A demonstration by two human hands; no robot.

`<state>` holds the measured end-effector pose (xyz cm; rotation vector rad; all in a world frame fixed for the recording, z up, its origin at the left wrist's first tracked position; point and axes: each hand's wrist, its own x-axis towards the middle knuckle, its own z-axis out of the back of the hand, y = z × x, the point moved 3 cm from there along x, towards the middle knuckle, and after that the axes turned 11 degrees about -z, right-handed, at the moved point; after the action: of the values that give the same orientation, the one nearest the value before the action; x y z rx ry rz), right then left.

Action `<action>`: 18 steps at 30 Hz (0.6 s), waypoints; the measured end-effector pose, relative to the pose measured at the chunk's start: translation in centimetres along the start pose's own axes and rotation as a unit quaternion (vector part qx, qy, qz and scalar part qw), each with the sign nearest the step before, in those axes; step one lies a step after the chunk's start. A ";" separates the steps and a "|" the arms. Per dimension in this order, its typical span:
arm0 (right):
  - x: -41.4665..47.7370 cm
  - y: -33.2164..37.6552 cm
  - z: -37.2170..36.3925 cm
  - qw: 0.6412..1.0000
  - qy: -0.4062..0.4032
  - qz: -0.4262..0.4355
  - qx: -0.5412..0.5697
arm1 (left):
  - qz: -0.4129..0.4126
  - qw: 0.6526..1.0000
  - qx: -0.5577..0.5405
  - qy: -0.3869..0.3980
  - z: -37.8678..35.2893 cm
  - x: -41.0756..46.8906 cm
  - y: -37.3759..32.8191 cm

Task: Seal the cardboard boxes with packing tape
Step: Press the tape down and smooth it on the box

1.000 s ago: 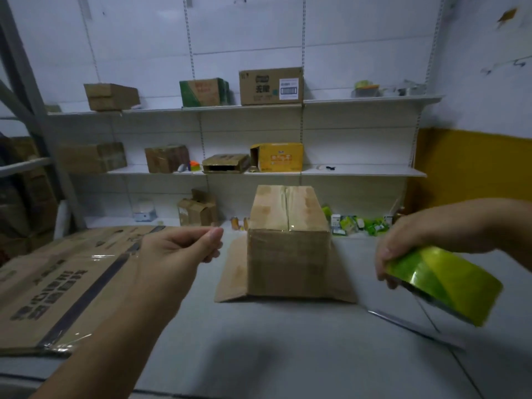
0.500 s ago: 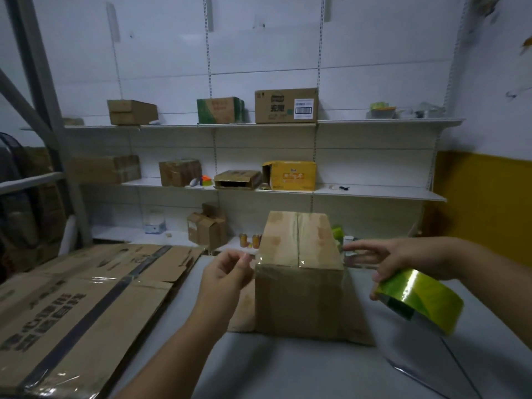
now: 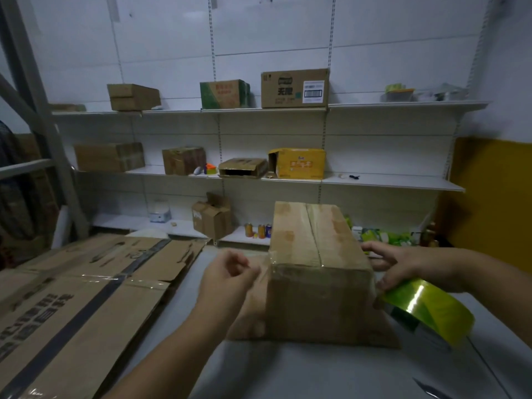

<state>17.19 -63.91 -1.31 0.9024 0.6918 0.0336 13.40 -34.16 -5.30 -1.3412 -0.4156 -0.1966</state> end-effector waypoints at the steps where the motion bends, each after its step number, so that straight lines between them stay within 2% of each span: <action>1: 0.1 -0.1 0.1 1.000 0.002 -0.001 0.008 | -0.125 0.986 0.086 -0.075 0.7 -0.2 -1.7; 2: 0.2 -0.1 0.1 1.000 0.005 0.001 0.022 | -0.257 0.947 0.156 -0.110 0.8 -0.7 -3.9; 3: 0.3 -0.2 0.1 0.999 0.010 0.006 0.035 | -0.366 0.901 0.218 -0.086 0.1 -1.1 -5.5; 4: 0.3 -0.2 0.1 0.999 0.014 0.010 0.045 | -0.439 0.851 0.286 -0.024 -1.2 -1.2 -6.3; 5: 0.3 -0.1 0.0 0.999 0.016 0.011 0.049 | -0.475 0.803 0.357 0.041 -2.6 -1.0 -6.4; 6: 0.2 0.0 -0.2 0.999 0.014 0.012 0.051 | -0.478 0.768 0.417 0.087 -3.8 -0.4 -6.0; 7: 0.1 0.1 -0.4 0.999 0.010 0.012 0.051 | -0.462 0.755 0.451 0.114 -4.6 0.4 -5.6; 10: -0.2 -0.2 -0.9 0.998 -0.008 0.010 0.063 | -0.416 0.778 0.440 0.168 -4.7 2.1 -4.7; 12: -1.2 -0.2 -1.1 0.998 -0.018 0.012 0.053 | -0.422 0.775 0.431 0.191 -3.8 1.9 -4.7; 18: -6.3 0.6 -5.8 0.988 0.123 0.084 -0.036 | -0.510 0.746 0.391 0.175 1.8 -2.7 -6.7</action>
<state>9.15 -61.32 0.10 0.8924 0.8365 0.3225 8.16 -34.16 -0.08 -0.1063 -0.7722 -1.0481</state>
